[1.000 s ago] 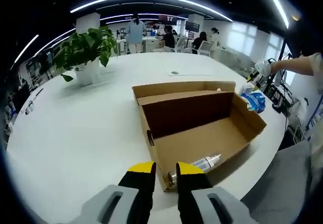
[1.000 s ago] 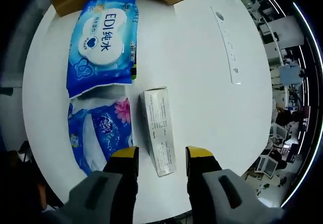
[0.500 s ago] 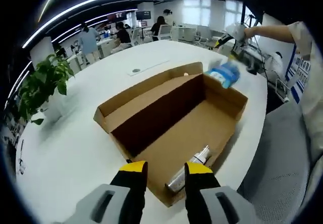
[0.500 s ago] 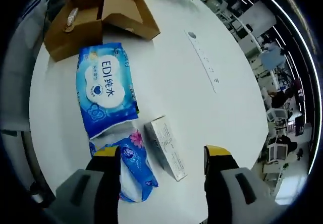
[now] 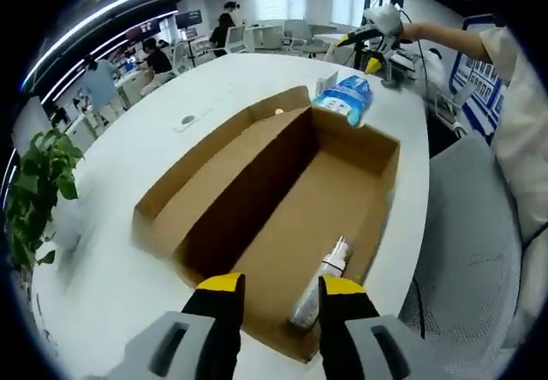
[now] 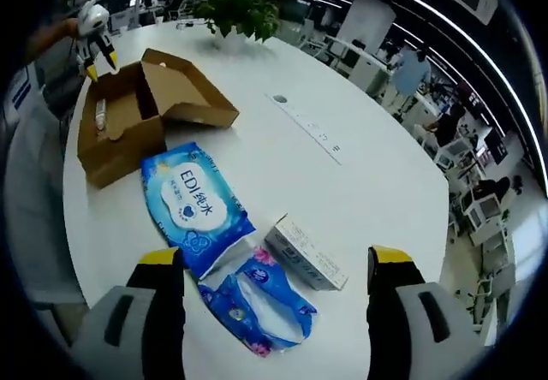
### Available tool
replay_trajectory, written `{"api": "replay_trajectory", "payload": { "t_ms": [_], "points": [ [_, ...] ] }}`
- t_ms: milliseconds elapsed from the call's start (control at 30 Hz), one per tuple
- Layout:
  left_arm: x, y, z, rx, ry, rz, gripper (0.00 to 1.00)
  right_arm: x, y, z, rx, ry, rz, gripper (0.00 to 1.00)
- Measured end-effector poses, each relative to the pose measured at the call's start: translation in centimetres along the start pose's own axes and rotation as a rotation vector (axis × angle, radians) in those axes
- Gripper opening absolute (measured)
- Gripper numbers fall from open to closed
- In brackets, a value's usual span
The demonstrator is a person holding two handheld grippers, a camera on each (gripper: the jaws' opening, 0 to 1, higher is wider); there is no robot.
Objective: Operate the shoe box by opening the lid, removing the specified soft item, and placing it in the target area until the item is outside and the box remains undamaged.
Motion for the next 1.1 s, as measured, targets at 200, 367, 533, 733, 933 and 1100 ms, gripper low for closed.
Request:
{"api": "replay_trajectory", "payload": {
  "t_ms": [200,367,533,733,933,1100],
  "points": [
    [0.4,-0.4,-0.7,0.043,0.039,-0.041,0.36,2.3,-0.1,1.5,-0.06,0.014,-0.073,0.9],
    [0.4,-0.5,-1.5,0.074,0.107,-0.087,0.36,4.0,-0.4,2.6,-0.122,0.031,-0.129,0.92],
    [0.5,-0.7,-2.3,0.112,0.156,-0.154,0.36,5.1,-0.5,3.6,-0.158,0.038,-0.152,0.92],
    [0.8,-1.1,-3.4,0.169,0.244,-0.251,0.36,6.6,-0.9,4.8,-0.21,0.051,-0.18,0.93],
    [0.5,-1.5,-4.3,0.215,0.265,-0.281,0.38,8.2,-1.5,5.9,-0.236,0.053,-0.183,0.94],
    [0.0,-1.5,-5.1,0.266,0.288,-0.336,0.38,9.9,-1.2,6.6,-0.25,0.05,-0.205,0.94]
  ]
}}
Point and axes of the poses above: the point that each gripper's makers call its tool centre point, and the gripper's own axes: z roughly backward along the fingers, x roughly to its left, y roughly out of its underside, the point moved 10 cm from there along z, roughly backward along the fingers, and after that the axes turned 5 degrees about z, right-handed, at the moved point
